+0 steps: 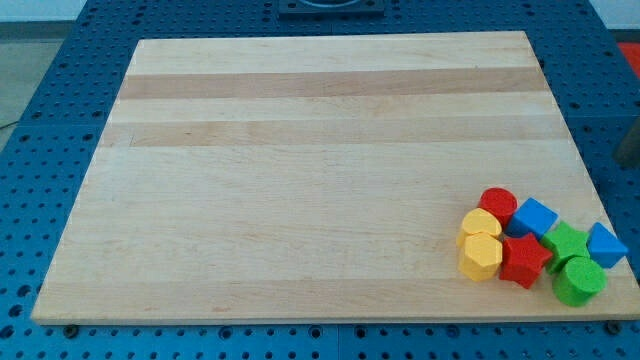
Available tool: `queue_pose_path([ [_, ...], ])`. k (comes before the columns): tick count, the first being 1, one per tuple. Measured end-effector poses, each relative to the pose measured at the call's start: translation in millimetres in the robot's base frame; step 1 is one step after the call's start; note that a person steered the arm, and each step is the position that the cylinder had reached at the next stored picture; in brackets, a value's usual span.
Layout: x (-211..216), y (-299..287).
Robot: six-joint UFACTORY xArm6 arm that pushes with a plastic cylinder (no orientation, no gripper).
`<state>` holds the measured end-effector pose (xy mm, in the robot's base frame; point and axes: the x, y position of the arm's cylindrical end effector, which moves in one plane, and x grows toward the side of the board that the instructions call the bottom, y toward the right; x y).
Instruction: Push the green circle to the bottom center of the board
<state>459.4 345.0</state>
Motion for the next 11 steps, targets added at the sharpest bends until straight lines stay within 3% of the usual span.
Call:
queue_pose_path([
  [2,60.4,-0.3],
  [4,156.0,-5.3],
  [6,157.9,-44.9],
  [8,151.7,-180.4],
  [9,148.9,-201.4],
  [11,159.2,-173.7],
])
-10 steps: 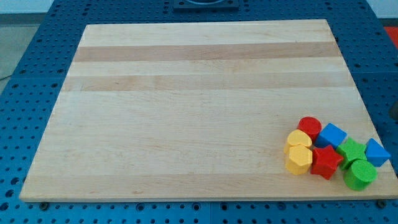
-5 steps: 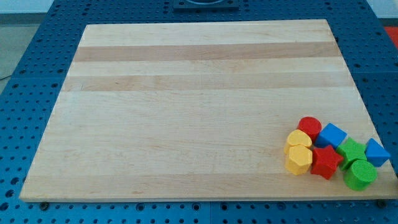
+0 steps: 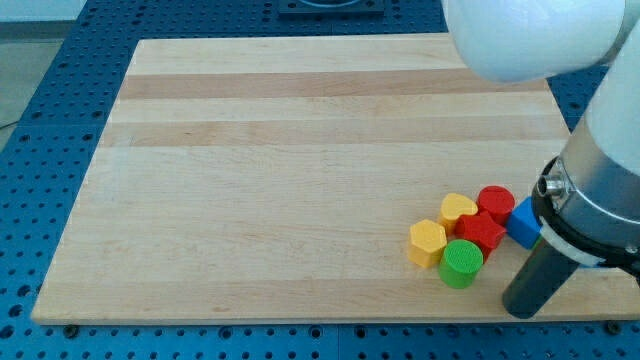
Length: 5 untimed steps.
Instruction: Push the green circle to the bottom center of the board
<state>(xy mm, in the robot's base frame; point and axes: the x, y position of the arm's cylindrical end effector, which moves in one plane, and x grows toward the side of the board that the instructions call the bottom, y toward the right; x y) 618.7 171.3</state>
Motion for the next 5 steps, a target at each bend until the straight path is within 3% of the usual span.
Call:
queue_pose_path([
  [2,-3.5,-95.4],
  [4,-9.0,5.2],
  [5,-35.0,-6.1],
])
